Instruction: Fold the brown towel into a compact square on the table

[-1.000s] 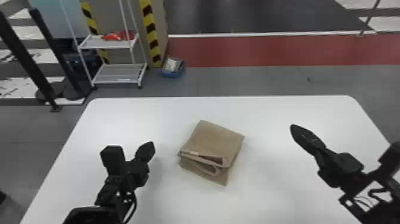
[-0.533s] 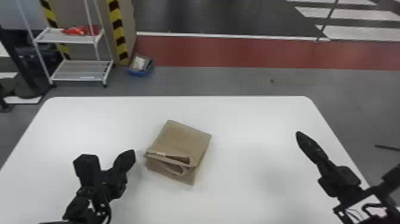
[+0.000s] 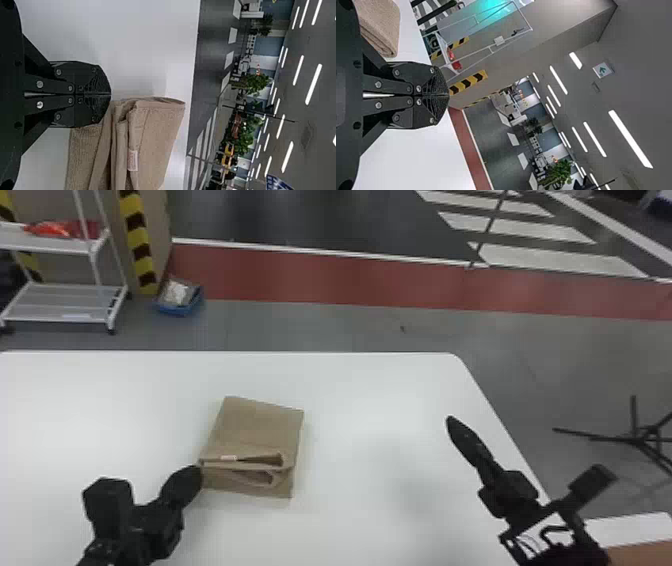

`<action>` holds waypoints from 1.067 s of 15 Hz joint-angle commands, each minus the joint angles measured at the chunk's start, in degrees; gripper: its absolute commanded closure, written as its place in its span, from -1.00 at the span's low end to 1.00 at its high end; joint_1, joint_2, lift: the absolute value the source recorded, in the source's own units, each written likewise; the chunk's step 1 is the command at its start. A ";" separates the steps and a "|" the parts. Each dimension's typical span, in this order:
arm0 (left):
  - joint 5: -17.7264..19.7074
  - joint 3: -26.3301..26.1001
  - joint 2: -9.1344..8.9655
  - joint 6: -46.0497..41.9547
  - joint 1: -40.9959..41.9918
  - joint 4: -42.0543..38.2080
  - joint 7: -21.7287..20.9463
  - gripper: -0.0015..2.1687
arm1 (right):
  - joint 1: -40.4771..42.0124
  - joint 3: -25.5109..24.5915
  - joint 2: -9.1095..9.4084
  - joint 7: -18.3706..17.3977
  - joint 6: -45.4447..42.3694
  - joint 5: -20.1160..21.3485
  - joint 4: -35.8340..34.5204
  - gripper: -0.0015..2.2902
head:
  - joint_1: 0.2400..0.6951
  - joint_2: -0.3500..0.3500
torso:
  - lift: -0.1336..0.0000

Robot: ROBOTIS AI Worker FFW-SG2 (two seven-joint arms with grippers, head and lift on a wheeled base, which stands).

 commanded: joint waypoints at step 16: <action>7.26 9.08 0.84 8.29 1.78 -12.41 -2.61 0.81 | -7.59 20.93 0.05 -11.67 -4.21 13.69 6.39 0.86 | 1.00 -0.16 | 0.15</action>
